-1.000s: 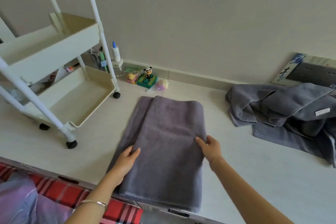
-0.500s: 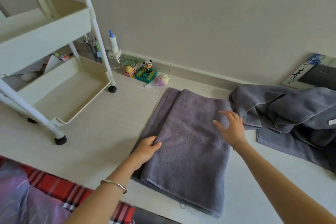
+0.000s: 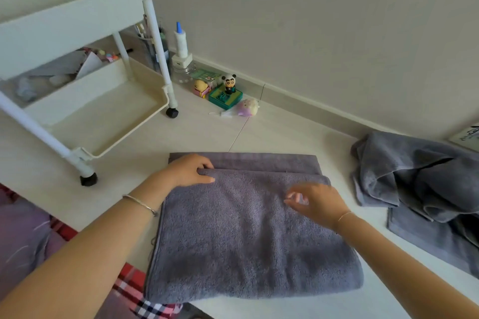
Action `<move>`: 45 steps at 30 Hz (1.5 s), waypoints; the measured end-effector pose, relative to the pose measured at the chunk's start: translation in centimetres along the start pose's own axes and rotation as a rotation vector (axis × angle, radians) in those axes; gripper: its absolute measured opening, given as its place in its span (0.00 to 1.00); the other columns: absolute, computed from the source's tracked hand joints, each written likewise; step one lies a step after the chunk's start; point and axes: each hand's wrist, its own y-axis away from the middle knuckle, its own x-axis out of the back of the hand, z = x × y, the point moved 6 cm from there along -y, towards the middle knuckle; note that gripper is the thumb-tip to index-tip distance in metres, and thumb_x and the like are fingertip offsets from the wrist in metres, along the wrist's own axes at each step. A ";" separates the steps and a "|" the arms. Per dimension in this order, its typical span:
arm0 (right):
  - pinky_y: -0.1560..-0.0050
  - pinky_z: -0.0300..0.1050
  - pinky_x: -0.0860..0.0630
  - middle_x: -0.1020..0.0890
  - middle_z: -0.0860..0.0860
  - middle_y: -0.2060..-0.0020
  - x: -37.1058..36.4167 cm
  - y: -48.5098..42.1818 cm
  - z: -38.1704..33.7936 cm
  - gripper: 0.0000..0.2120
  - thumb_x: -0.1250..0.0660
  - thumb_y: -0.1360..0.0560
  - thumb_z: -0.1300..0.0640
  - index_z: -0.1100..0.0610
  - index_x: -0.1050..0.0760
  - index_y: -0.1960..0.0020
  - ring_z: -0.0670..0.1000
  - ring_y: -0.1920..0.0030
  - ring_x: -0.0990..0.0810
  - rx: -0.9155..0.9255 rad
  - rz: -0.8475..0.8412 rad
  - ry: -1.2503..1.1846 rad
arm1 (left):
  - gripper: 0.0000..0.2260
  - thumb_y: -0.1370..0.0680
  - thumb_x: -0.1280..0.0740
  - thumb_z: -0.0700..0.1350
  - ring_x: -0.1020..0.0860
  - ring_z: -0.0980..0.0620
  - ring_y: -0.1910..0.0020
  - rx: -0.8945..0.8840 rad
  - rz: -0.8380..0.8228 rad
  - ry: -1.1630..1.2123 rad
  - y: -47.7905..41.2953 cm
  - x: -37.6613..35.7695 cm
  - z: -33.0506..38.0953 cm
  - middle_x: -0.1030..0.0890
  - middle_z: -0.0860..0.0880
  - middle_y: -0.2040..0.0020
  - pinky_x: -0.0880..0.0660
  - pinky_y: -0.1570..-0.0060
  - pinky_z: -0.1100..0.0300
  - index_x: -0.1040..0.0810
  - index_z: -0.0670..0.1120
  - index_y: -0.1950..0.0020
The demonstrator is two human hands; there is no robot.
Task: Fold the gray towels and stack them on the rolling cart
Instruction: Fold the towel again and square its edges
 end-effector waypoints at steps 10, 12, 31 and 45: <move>0.56 0.42 0.31 0.21 0.50 0.60 -0.4 -3.2 10.1 0.13 0.24 0.34 0.50 0.55 0.24 0.56 0.51 0.57 0.25 -0.254 -0.088 -0.392 | 0.12 0.30 0.25 0.43 0.21 0.57 0.55 0.111 0.251 0.498 4.5 0.9 -4.8 0.18 0.52 0.53 0.27 0.57 0.72 0.20 0.47 0.47; 0.55 0.41 0.29 0.20 0.53 0.62 -0.6 -1.8 10.3 0.13 0.23 0.34 0.54 0.60 0.22 0.56 0.51 0.58 0.24 -0.306 -0.045 -0.744 | 0.10 0.28 0.26 0.43 0.20 0.57 0.53 0.130 0.344 0.618 5.4 -0.3 -5.0 0.18 0.54 0.53 0.25 0.53 0.66 0.20 0.49 0.48; 0.51 0.44 0.29 0.20 0.55 0.54 -1.8 -3.7 10.5 0.16 0.29 0.27 0.51 0.63 0.20 0.47 0.52 0.54 0.24 -0.649 0.314 -0.980 | 0.11 0.23 0.32 0.46 0.21 0.48 0.56 0.363 0.510 0.749 5.1 -0.8 -6.3 0.19 0.44 0.52 0.27 0.57 0.61 0.21 0.41 0.45; 0.52 0.44 0.30 0.21 0.57 0.55 -2.1 1.6 10.4 0.13 0.33 0.25 0.51 0.61 0.26 0.48 0.54 0.54 0.25 -0.680 0.386 -0.819 | 0.08 0.23 0.32 0.45 0.19 0.47 0.53 0.285 0.481 0.729 7.4 -3.0 -6.4 0.17 0.45 0.52 0.22 0.49 0.51 0.21 0.43 0.48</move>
